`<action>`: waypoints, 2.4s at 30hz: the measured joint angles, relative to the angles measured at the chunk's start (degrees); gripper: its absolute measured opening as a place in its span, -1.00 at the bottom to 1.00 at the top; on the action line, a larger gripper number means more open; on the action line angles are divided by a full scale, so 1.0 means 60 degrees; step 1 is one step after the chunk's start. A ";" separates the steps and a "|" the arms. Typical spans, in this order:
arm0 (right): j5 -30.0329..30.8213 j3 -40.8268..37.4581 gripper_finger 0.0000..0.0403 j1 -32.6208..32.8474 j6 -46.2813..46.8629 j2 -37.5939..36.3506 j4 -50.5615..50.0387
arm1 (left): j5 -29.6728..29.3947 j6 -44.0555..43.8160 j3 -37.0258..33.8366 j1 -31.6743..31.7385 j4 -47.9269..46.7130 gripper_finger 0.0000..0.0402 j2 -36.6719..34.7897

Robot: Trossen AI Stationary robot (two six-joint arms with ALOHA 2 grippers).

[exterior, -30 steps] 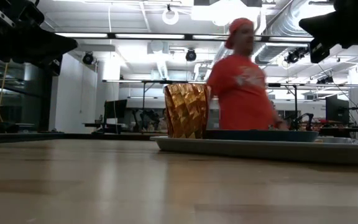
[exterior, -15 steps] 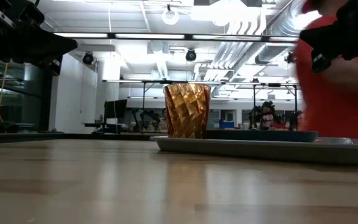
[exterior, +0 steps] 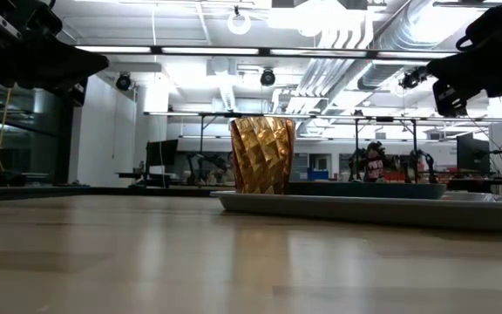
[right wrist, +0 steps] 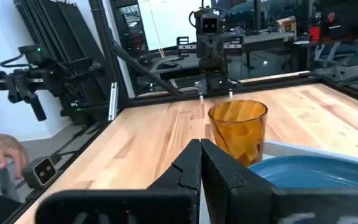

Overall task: Pick and place plate/cup/fork/spoon on tray
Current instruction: Return to Home Position

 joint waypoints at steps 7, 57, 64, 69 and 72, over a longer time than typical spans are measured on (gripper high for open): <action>-0.0299 0.0000 -1.00 -0.0346 -0.0730 0.0000 -0.0010 | 0.0000 0.0000 0.0000 0.0000 0.0004 -1.00 0.0000; -0.0271 0.0004 -1.00 -0.0346 -0.0262 0.0015 -0.0083 | 0.0000 0.0000 0.0000 0.0002 0.0004 -1.00 0.0000; -0.0271 0.0004 -1.00 -0.0346 -0.0262 0.0015 -0.0083 | 0.0000 0.0000 0.0000 0.0004 0.0007 -1.00 0.0000; -0.0271 0.0004 -1.00 -0.0346 -0.0262 0.0015 -0.0083 | 0.0000 0.0000 0.0000 0.0004 0.0004 -1.00 0.0000; -0.0271 0.0004 -1.00 -0.0346 -0.0262 0.0015 -0.0084 | 0.0000 0.0000 0.0000 0.0003 0.0004 -1.00 0.0000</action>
